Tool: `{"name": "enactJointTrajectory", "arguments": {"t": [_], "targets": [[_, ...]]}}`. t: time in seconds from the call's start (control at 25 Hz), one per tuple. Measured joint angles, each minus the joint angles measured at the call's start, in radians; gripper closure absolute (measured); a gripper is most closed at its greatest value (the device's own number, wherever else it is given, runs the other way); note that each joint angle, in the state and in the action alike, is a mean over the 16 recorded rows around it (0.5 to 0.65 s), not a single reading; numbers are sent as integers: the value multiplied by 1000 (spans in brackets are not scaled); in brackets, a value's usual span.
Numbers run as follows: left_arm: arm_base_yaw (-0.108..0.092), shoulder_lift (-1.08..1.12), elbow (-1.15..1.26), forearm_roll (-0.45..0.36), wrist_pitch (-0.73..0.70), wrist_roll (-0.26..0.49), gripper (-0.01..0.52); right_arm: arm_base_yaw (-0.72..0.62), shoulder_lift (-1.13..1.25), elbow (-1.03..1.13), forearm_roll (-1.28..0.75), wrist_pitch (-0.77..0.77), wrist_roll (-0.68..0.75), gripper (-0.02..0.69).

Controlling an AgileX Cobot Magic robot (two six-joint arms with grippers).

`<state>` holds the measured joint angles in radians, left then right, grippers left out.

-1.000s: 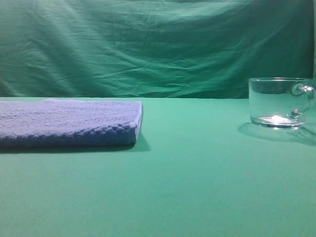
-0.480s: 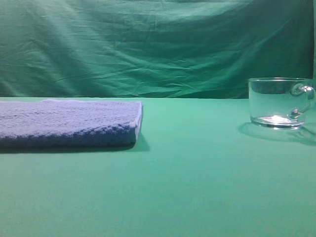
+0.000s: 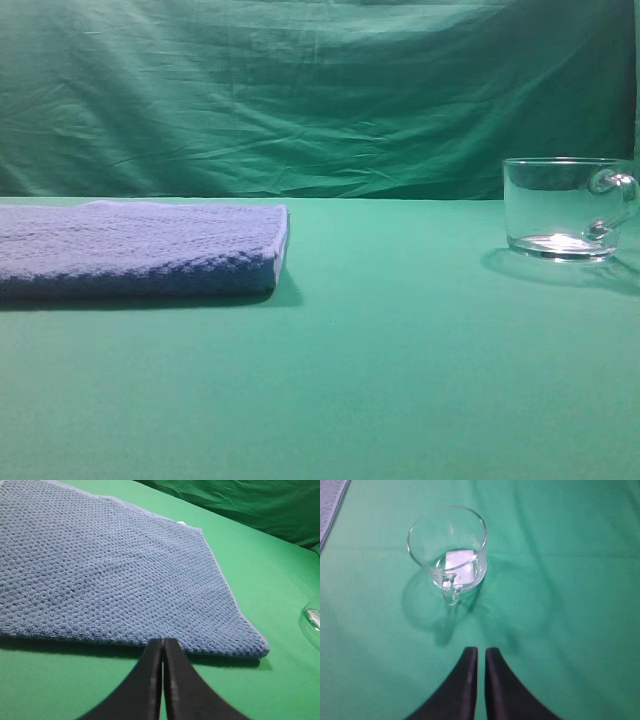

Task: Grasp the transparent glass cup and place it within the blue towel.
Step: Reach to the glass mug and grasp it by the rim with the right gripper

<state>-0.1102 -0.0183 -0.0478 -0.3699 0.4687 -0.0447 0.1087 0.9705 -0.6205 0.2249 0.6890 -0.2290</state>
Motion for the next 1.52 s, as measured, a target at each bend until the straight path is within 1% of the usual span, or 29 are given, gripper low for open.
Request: {"name": "enactJointTrajectory", "arguments": {"t": [0.16, 0.28, 0.4, 0.72, 0.8, 0.88, 0.96, 1.04, 1.32, 1.44, 1.52], "targets": [[0, 0, 0, 0, 0, 0, 514, 42, 137, -85, -24, 48, -11, 656], [0, 0, 0, 0, 0, 0, 514, 73, 238, -143, -45, 65, -3, 613], [0, 0, 0, 0, 0, 0, 514, 99, 331, -194, -64, 64, 10, 523], [0, 0, 0, 0, 0, 0, 514, 116, 531, -290, -67, 19, 23, 212], [0, 0, 0, 0, 0, 0, 514, 116, 571, -304, -64, 4, 24, 158], [0, 0, 0, 0, 0, 0, 514, 116, 606, -315, -63, -12, 24, 128], [0, 0, 0, 0, 0, 0, 514, 116, 637, -322, -62, -29, 22, 130], [0, 0, 0, 0, 0, 0, 514, 116, 663, -326, -62, -46, 17, 166], [0, 0, 0, 0, 0, 0, 514, 116, 720, -329, -61, -96, -11, 395], [0, 0, 0, 0, 0, 0, 514, 116, 730, -333, -61, -103, -24, 474], [0, 0, 0, 0, 0, 0, 514, 117, 733, -340, -61, -100, -33, 514]]}}
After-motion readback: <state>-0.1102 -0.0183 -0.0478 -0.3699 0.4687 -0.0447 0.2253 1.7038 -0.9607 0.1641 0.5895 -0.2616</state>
